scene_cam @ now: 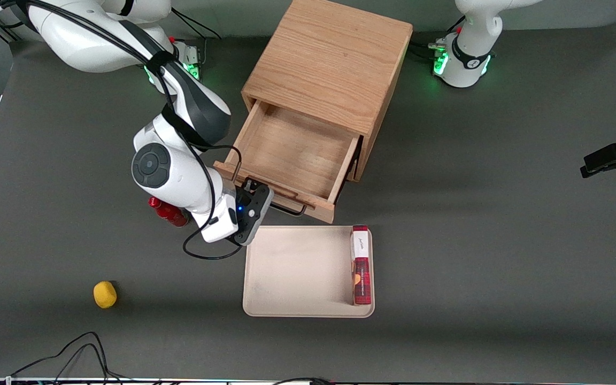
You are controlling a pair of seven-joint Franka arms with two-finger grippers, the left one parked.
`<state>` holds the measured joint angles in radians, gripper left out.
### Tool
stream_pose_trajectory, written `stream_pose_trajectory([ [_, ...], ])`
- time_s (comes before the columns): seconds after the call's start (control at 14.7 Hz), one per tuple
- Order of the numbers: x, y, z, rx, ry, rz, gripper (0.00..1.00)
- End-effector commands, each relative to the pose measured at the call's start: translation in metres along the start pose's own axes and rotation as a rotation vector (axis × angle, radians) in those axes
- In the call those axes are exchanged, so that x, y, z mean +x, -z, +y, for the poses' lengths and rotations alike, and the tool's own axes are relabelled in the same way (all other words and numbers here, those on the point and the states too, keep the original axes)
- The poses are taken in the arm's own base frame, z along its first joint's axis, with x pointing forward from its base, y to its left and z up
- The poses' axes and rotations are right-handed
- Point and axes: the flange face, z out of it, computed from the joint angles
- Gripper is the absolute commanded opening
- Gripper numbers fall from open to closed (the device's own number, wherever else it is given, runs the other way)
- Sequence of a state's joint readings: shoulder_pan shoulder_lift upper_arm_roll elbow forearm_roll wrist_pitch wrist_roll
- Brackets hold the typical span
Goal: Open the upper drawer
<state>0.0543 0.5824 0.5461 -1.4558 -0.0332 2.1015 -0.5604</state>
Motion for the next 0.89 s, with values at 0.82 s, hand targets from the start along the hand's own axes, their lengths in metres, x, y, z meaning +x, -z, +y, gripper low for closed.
stream_pose_trajectory([
  [0.82, 0.001, 0.008, 0.034, -0.025, 0.008, 0.045, 1.00],
])
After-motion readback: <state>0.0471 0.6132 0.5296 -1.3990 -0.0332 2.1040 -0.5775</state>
